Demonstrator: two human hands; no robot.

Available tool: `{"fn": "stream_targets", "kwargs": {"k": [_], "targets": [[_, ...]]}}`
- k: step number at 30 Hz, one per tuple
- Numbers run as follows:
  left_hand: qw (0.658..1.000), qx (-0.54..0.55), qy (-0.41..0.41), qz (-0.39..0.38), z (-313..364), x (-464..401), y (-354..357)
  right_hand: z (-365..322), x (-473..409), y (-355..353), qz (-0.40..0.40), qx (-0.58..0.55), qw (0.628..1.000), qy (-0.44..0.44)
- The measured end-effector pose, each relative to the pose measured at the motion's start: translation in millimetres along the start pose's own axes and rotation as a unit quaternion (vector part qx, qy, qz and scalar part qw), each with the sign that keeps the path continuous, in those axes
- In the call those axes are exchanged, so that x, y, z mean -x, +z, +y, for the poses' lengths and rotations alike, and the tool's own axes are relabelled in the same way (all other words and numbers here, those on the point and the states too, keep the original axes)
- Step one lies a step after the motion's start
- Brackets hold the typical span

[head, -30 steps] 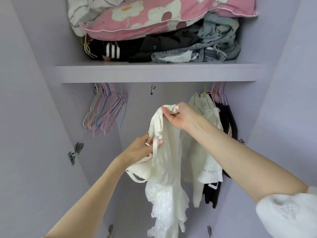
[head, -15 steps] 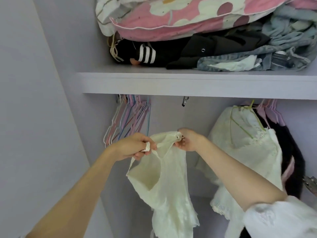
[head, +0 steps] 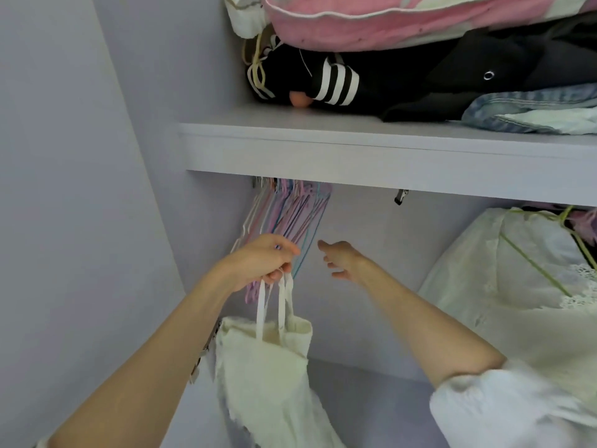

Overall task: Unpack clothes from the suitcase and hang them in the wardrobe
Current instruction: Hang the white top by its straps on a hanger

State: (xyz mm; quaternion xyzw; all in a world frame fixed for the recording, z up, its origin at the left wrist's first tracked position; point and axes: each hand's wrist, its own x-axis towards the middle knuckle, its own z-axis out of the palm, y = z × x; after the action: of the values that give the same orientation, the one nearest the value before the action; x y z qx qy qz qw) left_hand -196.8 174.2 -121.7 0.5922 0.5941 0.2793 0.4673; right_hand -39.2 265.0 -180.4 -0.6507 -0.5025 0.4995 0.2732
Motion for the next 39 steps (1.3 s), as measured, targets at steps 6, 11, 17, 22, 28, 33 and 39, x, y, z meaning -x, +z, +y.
{"fn": "stream_targets", "kwargs": {"k": [6,11,17,22,28,33,39], "targets": [[0.999,-0.034,-0.02,-0.005,-7,-4,-8,-18,-18,34,-0.047,-0.078,0.996,-0.019],[0.999,-0.028,-0.03,-0.003,-13,3,-17,-34,-21,46,-0.046,-0.201,0.978,-0.023],[0.997,-0.051,-0.062,-0.01,-22,8,-24,-37,-30,30,0.066,-0.245,0.966,-0.05],[0.997,-0.045,-0.06,-0.011,-24,7,-16,-28,-18,-1,0.097,-0.258,0.95,-0.148],[0.998,-0.039,-0.043,-0.002,-17,-1,3,-20,2,-37,0.099,-0.201,0.959,-0.172],[0.996,-0.077,-0.032,-0.015,-16,-7,21,41,4,-53,0.157,-0.146,0.957,-0.196],[0.989,-0.131,-0.002,-0.073,-21,-13,43,105,25,-62,0.128,-0.224,0.955,-0.146]]}}
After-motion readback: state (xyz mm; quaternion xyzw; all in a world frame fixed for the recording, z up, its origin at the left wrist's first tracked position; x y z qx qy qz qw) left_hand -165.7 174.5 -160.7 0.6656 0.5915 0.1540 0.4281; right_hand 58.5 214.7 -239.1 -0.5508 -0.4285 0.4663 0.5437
